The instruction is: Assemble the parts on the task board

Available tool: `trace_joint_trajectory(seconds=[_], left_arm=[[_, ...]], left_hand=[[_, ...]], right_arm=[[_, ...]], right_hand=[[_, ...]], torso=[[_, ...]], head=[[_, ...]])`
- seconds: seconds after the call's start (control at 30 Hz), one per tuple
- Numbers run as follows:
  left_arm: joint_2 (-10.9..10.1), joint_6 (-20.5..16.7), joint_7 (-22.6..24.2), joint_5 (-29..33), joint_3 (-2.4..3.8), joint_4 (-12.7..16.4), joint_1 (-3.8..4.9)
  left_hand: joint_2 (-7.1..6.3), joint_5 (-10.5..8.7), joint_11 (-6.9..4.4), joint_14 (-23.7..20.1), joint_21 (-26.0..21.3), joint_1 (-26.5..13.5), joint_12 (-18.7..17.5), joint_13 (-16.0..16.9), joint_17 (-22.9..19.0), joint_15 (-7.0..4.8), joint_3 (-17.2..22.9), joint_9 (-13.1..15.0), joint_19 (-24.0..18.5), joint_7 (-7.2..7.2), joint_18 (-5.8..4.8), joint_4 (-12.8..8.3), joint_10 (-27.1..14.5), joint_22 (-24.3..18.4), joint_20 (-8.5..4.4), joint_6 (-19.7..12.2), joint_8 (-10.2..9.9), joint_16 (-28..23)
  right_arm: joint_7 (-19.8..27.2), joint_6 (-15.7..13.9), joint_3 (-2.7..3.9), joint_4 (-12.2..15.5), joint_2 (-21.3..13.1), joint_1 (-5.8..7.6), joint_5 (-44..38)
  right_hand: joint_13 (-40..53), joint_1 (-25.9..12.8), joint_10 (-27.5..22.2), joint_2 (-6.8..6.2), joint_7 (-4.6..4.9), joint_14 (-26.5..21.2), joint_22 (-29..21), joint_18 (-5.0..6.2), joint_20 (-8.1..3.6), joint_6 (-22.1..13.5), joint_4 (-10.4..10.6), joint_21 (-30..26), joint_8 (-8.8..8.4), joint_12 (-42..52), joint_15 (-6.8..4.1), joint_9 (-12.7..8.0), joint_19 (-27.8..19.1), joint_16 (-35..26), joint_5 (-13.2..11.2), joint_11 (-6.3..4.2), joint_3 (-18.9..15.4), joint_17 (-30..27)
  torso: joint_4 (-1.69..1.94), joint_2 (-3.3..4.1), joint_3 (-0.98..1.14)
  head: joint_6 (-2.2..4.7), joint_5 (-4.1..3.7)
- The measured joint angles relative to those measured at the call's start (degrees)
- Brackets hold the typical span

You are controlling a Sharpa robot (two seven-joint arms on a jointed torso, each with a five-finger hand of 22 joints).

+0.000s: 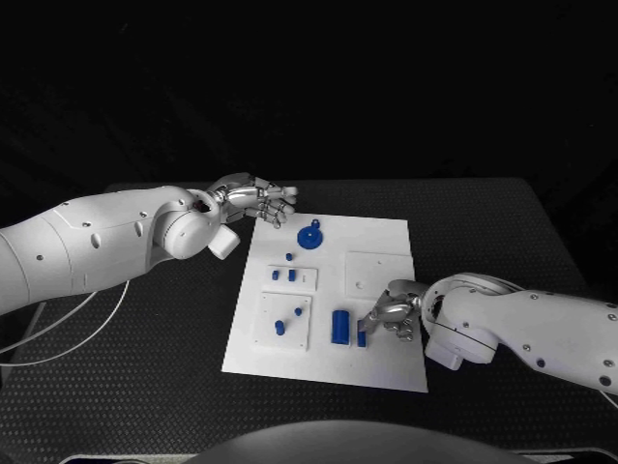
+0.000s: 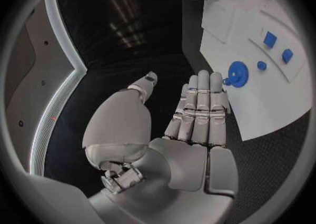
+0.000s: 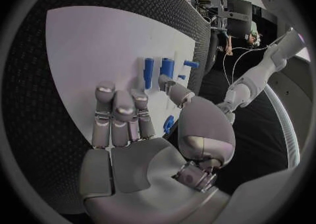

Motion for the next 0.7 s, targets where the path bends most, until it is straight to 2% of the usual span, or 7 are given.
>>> trace_joint_trajectory(seconds=[0.13,0.33,0.67,0.7], left_arm=[[-0.01,0.0,-0.01,-0.04,0.0,0.03,0.0],[-0.02,0.0,-0.01,-0.08,0.0,0.03,0.0],[-0.08,0.01,-0.05,-0.12,0.0,0.02,0.0],[-0.09,0.01,-0.05,-0.13,0.0,0.02,0.0]], left_hand=[[0.0,0.0,0.0,0.0,0.0,0.0,0.0,0.0,0.04,0.0,0.0,0.0,0.0,0.0,0.0,0.0,0.0,0.0,0.0,0.0,0.0,0.0],[0.22,0.0,0.0,0.0,0.0,0.23,0.0,0.0,0.03,0.0,-0.15,0.0,0.0,0.0,0.0,0.15,0.0,-0.01,0.0,0.0,0.0,0.0],[0.22,0.0,0.0,0.0,0.0,0.23,0.0,0.0,0.03,0.0,-0.15,0.0,0.0,0.0,0.0,0.15,0.0,-0.01,0.0,0.0,0.0,0.0],[0.22,0.0,0.0,0.0,0.0,0.23,0.0,0.0,0.03,0.0,-0.15,0.0,0.0,0.0,0.0,0.15,0.0,-0.01,0.0,0.0,0.0,0.0]], right_arm=[[0.03,-0.01,0.02,-0.54,0.26,-0.31,-1.03],[0.05,-0.11,0.16,-0.93,0.84,-0.99,-2.52],[0.02,-0.31,0.56,-1.64,1.29,-1.78,-4.66],[0.03,-0.33,0.58,-1.66,1.31,-1.82,-4.83]], right_hand=[[0.07,1.29,0.0,0.68,0.0,0.0,0.0,0.04,0.0,0.0,-0.02,0.0,0.0,0.0,0.0,0.23,0.0,0.0,-0.19,0.0,-0.02,0.0],[0.15,2.62,0.22,2.02,-0.14,0.0,0.08,0.21,-0.17,0.14,-1.62,0.0,0.74,0.0,0.0,0.73,-0.18,0.0,-0.19,-0.22,-1.62,0.09],[0.15,2.58,0.22,2.04,-0.73,-0.02,0.08,0.9,-0.17,0.77,-2.15,0.0,1.22,0.0,-0.03,0.87,-0.19,0.0,-0.19,-0.22,-2.14,0.09],[0.15,2.68,0.22,2.36,-0.73,-0.02,0.08,0.91,-0.16,0.77,-2.15,0.0,1.22,0.0,-0.03,0.87,-0.18,0.0,-0.19,-0.22,-2.14,0.09]], torso=[[0.01,-0.01,0.0],[0.02,-0.01,0.0],[0.03,-0.01,0.01],[0.03,0.0,0.01]], head=[[0.05,-0.03],[0.03,-0.06],[-0.18,-0.11],[-0.2,-0.11]])
